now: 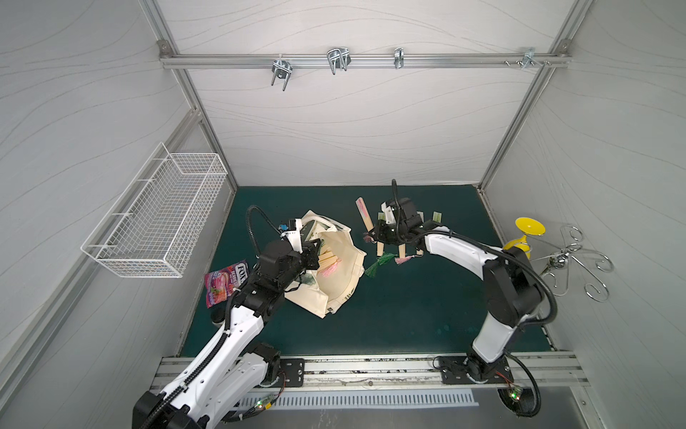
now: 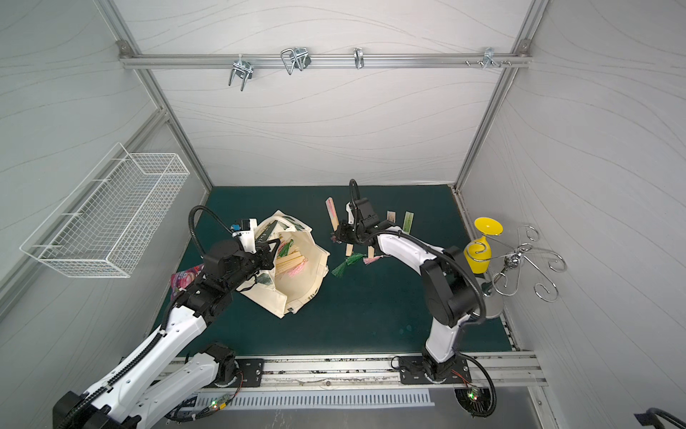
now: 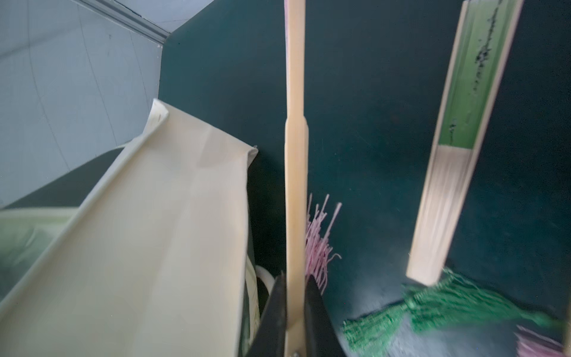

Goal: Take out the folding fans from the tote bags
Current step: Place the folding fan at the center of the board.

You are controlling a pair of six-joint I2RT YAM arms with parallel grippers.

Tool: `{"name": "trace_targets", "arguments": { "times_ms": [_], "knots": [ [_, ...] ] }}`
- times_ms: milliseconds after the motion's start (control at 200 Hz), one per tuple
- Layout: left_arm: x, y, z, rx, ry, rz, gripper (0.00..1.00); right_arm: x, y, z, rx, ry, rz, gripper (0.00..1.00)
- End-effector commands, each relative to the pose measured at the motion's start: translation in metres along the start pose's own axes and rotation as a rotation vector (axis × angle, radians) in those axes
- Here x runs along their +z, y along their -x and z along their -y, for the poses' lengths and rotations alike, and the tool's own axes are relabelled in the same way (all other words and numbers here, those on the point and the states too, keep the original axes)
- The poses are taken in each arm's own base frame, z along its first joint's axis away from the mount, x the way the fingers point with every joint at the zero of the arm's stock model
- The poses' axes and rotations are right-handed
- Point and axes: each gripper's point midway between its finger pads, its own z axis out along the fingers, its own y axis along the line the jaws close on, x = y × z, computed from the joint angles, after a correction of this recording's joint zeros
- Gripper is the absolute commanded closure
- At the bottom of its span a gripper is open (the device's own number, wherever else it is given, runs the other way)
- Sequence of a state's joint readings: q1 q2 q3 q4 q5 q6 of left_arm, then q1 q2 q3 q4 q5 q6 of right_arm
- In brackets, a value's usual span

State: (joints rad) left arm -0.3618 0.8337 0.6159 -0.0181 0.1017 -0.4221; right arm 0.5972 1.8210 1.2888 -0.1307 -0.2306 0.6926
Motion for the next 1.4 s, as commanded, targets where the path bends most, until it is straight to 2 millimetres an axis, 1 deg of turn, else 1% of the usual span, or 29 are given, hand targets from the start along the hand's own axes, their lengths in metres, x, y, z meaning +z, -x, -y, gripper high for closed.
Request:
{"name": "trace_targets", "arguments": {
  "times_ms": [0, 130, 250, 350, 475, 630, 720, 906, 966, 1071, 1236, 1391],
  "knots": [
    [-0.012, 0.036, 0.024, 0.024, -0.097, 0.135, 1.00, 0.023, 0.013, -0.009, 0.043, 0.055, 0.009, 1.00],
    [-0.016, 0.035, 0.030, 0.044, -0.127, 0.129, 1.00, 0.051, 0.016, 0.005, 0.083, 0.021, 0.005, 1.00],
    [-0.022, 0.036, 0.035, 0.064, -0.149, 0.134, 1.00, 0.068, 0.017, 0.015, 0.125, 0.004, 0.004, 1.00],
    [-0.024, 0.036, 0.034, 0.071, -0.146, 0.137, 1.00, 0.083, 0.012, 0.023, 0.153, -0.006, -0.018, 1.00],
    [-0.024, 0.036, 0.034, 0.071, -0.146, 0.137, 1.00, 0.095, 0.004, 0.031, 0.178, -0.017, -0.049, 0.93],
    [-0.022, 0.036, 0.036, 0.074, -0.157, 0.131, 1.00, 0.098, -0.001, 0.046, 0.192, -0.070, -0.056, 0.85],
    [-0.021, 0.035, 0.037, 0.075, -0.164, 0.127, 1.00, 0.096, -0.003, 0.052, 0.195, -0.085, -0.061, 0.78],
    [-0.020, 0.035, 0.038, 0.080, -0.166, 0.128, 1.00, 0.084, -0.006, 0.055, 0.173, -0.108, -0.058, 0.63],
    [-0.020, 0.035, 0.038, 0.085, -0.167, 0.126, 1.00, 0.080, -0.006, 0.056, 0.165, -0.111, -0.050, 0.60],
    [-0.019, 0.035, 0.038, 0.095, -0.171, 0.128, 1.00, 0.066, -0.003, 0.051, 0.132, -0.105, -0.023, 0.55],
    [-0.019, 0.035, 0.040, 0.105, -0.179, 0.131, 1.00, 0.041, 0.003, 0.044, 0.079, -0.118, 0.019, 0.45],
    [-0.016, 0.034, 0.039, 0.106, -0.181, 0.129, 1.00, 0.016, 0.007, 0.033, 0.040, -0.108, 0.050, 0.40]
  ]
}}
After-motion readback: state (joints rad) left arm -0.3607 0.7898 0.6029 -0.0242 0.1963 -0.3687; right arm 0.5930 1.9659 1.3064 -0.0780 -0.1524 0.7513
